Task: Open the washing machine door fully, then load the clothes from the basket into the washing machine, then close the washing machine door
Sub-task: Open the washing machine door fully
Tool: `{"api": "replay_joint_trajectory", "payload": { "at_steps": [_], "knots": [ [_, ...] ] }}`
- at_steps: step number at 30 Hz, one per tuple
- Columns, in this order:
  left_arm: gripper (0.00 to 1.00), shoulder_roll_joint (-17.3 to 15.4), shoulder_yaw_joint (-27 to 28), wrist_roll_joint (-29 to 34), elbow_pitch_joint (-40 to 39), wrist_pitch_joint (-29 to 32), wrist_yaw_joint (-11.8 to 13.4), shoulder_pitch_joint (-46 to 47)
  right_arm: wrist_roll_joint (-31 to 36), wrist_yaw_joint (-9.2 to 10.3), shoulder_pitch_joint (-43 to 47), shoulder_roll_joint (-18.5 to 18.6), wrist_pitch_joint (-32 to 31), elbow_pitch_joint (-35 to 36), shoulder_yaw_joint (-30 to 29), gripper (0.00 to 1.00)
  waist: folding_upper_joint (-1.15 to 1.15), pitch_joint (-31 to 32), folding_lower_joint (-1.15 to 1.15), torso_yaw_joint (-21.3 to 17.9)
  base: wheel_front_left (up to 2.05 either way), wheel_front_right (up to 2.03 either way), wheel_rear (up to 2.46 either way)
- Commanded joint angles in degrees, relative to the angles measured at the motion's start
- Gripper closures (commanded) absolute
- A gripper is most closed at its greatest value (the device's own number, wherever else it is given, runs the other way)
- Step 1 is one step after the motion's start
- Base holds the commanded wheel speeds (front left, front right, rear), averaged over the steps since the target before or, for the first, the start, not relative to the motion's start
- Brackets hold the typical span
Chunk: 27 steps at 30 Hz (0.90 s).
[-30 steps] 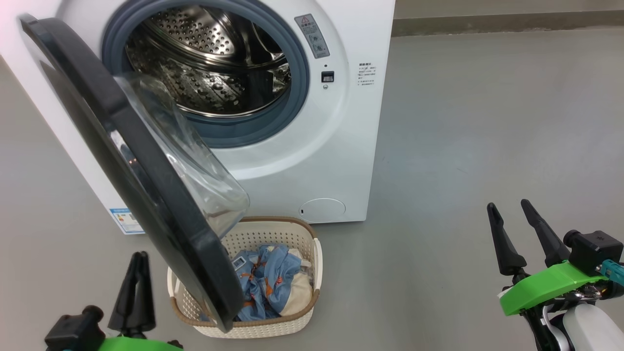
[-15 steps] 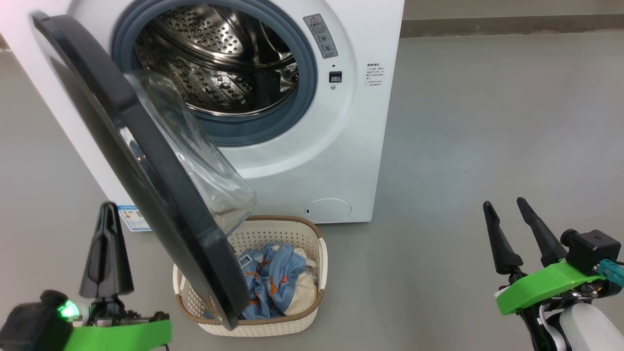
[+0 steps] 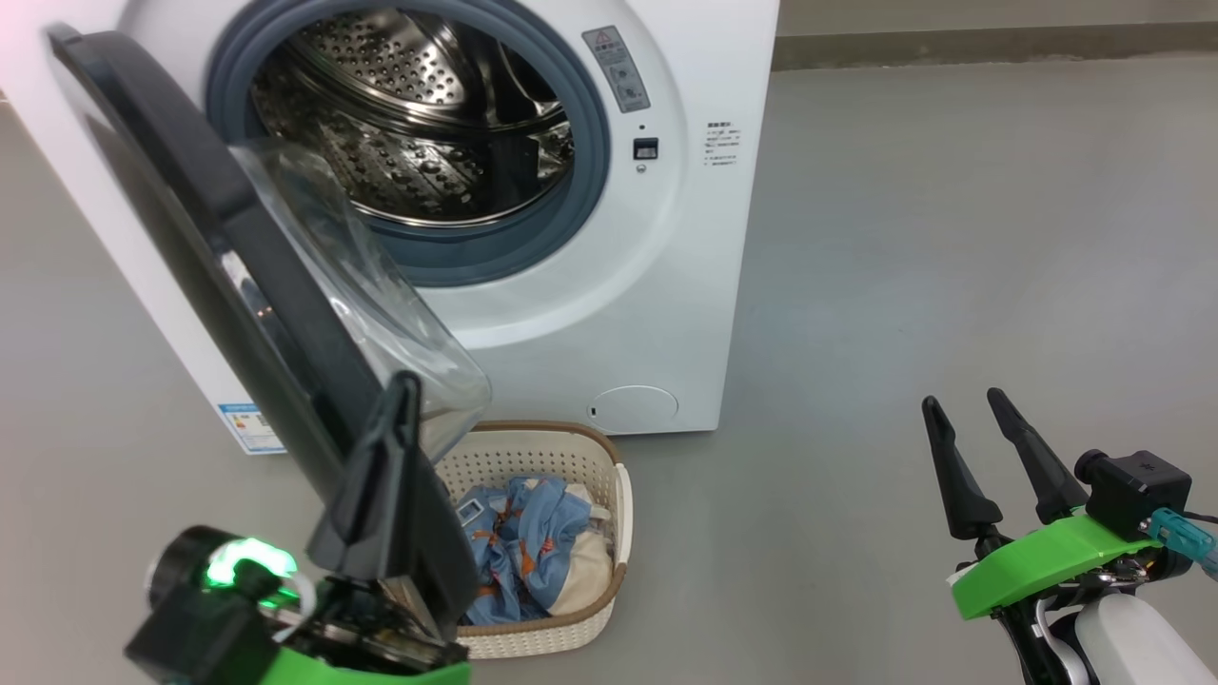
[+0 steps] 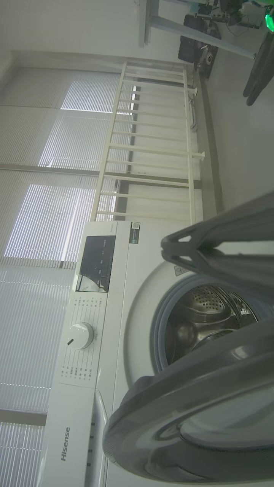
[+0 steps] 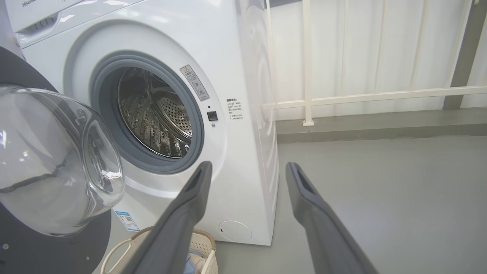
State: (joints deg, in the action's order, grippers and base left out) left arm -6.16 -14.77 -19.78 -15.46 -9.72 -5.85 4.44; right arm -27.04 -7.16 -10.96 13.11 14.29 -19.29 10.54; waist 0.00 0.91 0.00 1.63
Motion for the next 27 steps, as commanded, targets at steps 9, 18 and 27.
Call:
{"api": "replay_joint_trajectory", "payload": {
  "at_steps": [9, 18, 27],
  "knots": [
    [1.00, 0.39, -2.84, -2.23, 2.06, 1.60, -0.65, 1.43, -0.46, -0.33, -0.87, 0.34, 0.71, 1.63, 1.28, 0.00, 0.00, -1.00, 0.00, -2.44, 0.00, 0.00, 0.00],
    [1.00, 0.38, -3.67, -3.91, 10.69, 2.62, -0.72, 1.51, -0.60, -0.33, -0.93, 0.22, 0.71, 1.41, 1.23, 0.00, 0.00, -1.60, 0.00, -3.94, 0.00, 0.00, 0.00],
    [1.00, 0.26, -2.89, -4.58, 16.90, 2.71, 0.31, 2.24, -0.51, -0.33, -1.02, 0.13, 0.71, 1.26, 1.19, 0.00, 0.00, -2.01, 0.00, -3.98, 0.00, 0.00, 0.00]
  ]
}}
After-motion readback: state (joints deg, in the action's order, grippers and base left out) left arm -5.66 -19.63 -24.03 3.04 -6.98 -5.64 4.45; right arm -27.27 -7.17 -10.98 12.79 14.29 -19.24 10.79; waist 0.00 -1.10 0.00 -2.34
